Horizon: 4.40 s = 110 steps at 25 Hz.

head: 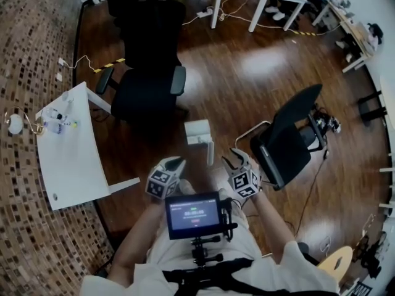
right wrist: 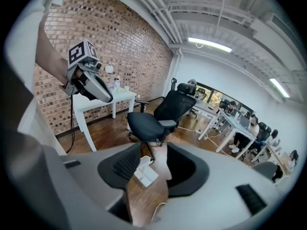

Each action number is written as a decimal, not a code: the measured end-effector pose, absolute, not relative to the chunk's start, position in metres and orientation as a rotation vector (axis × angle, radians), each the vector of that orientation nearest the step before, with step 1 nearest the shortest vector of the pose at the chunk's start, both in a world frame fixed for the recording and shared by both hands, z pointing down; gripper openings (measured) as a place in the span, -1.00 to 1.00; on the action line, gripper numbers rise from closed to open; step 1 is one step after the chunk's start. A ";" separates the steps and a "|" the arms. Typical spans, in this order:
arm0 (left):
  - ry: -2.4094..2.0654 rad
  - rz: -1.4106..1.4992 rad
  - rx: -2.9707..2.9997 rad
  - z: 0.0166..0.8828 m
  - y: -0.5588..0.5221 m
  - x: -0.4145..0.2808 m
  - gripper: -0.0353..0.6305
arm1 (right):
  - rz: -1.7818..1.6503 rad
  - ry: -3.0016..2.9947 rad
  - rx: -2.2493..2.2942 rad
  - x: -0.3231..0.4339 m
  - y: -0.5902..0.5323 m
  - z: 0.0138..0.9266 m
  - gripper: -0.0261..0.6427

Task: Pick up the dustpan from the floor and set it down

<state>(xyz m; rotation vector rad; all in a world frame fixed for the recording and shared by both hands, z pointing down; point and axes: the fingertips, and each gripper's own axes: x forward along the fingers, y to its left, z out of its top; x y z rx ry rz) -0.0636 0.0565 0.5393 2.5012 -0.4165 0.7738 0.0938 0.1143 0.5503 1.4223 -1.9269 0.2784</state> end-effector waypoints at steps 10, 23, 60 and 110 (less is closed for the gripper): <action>-0.388 0.767 2.499 0.538 0.057 -0.072 -0.82 | 0.277 -1.879 1.445 0.099 0.118 0.556 -0.38; -0.526 0.778 2.385 0.553 0.061 -0.053 -0.82 | 0.296 -1.957 1.269 0.117 0.106 0.580 -0.38; -0.675 0.927 2.212 0.588 0.047 0.007 -0.82 | 0.193 -2.035 0.724 0.121 0.057 0.746 -0.38; -0.630 1.088 2.226 0.634 0.049 0.022 -0.82 | 0.046 -1.942 0.509 0.087 0.029 0.894 -0.38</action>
